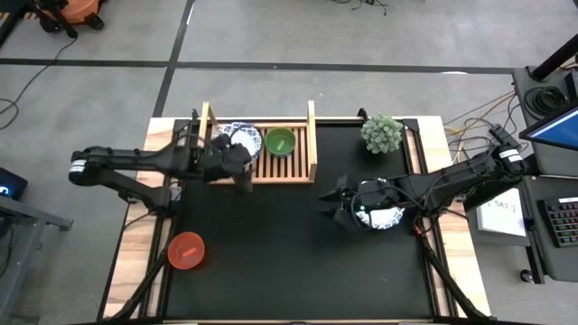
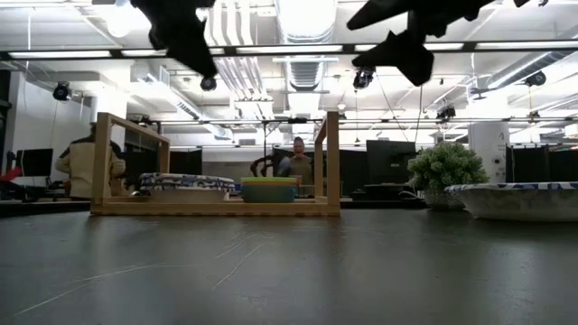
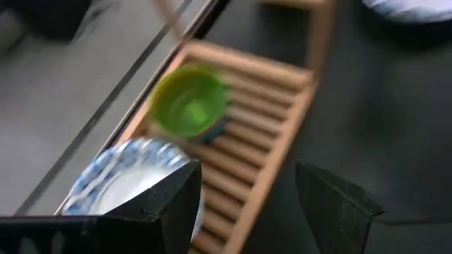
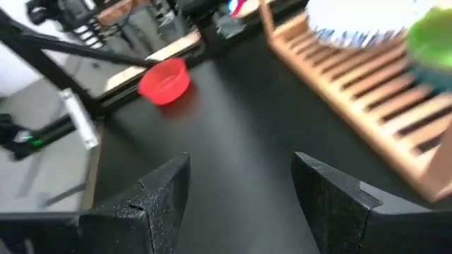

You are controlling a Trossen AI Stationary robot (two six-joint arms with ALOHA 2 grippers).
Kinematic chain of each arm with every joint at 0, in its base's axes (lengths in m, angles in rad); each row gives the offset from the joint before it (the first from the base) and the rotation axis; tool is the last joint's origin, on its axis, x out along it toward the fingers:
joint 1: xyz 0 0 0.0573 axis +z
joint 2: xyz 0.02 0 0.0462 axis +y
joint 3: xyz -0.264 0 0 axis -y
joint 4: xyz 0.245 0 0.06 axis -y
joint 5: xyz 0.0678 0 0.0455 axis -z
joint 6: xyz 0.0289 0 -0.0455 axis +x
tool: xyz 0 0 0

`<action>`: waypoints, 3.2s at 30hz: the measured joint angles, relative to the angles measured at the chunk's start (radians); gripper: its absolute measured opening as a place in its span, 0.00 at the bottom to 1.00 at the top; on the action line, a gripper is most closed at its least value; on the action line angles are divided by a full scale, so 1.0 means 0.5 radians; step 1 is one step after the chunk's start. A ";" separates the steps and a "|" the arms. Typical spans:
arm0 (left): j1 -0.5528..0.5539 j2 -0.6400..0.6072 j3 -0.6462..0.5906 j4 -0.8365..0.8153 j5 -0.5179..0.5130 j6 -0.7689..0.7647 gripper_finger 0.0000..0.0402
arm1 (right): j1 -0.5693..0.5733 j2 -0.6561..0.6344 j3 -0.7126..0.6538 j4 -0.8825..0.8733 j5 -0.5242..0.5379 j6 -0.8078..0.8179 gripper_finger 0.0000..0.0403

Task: Place and stack bowls onto a shelf
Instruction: Stack the orange bowl on top of the green bowl on the shelf

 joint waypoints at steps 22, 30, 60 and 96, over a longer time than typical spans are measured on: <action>-0.287 0.041 0.001 0.157 -0.071 0.093 0.52 | 0.130 0.014 0.002 -0.719 -0.448 0.913 0.58; -0.289 0.040 0.001 0.157 0.110 0.018 0.52 | 0.162 0.036 0.133 -0.883 -0.490 0.795 0.58; -0.754 0.199 0.002 -0.723 0.941 -1.934 0.52 | 0.176 0.400 0.756 -1.932 0.341 -0.238 0.58; -1.624 0.680 -0.428 -0.562 1.027 -3.324 0.35 | 0.162 0.259 0.719 -1.543 0.342 -0.572 0.58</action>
